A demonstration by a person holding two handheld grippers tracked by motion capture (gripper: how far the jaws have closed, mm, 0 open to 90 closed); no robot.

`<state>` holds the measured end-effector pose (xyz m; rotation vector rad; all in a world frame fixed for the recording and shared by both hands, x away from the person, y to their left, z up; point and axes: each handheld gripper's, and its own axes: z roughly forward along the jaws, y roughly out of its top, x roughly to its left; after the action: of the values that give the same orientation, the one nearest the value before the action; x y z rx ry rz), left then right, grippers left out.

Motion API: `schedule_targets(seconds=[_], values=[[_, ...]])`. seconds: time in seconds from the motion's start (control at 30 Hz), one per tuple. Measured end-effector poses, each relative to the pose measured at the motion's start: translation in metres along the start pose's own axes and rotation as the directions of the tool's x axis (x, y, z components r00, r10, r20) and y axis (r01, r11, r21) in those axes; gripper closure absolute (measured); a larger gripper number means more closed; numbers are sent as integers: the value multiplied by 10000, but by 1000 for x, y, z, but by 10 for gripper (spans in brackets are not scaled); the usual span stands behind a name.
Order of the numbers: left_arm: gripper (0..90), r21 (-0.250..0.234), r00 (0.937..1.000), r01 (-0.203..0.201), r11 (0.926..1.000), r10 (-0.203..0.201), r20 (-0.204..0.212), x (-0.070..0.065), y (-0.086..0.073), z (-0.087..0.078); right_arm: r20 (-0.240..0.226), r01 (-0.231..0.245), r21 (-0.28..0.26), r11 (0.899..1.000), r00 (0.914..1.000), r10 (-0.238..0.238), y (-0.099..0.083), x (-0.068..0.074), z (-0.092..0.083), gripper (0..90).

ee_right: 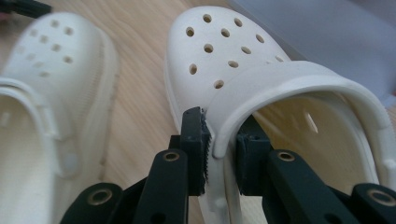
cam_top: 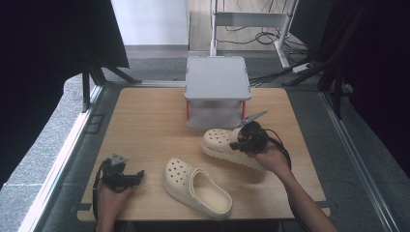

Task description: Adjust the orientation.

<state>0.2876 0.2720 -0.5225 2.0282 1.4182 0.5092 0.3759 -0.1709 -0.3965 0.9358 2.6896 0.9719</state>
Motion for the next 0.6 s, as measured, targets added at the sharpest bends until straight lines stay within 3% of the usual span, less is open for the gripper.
schedule_targets(seconds=[0.33,0.6], values=[[50,5,10000,-1,10000,1,4,0,0,0,-420,291,-56,9996,9987,-294,12,50,23,758],[50,0,10000,-1,10000,1,0,0,0,0,128,88,102,9999,9999,-89,13,64,51,758]])
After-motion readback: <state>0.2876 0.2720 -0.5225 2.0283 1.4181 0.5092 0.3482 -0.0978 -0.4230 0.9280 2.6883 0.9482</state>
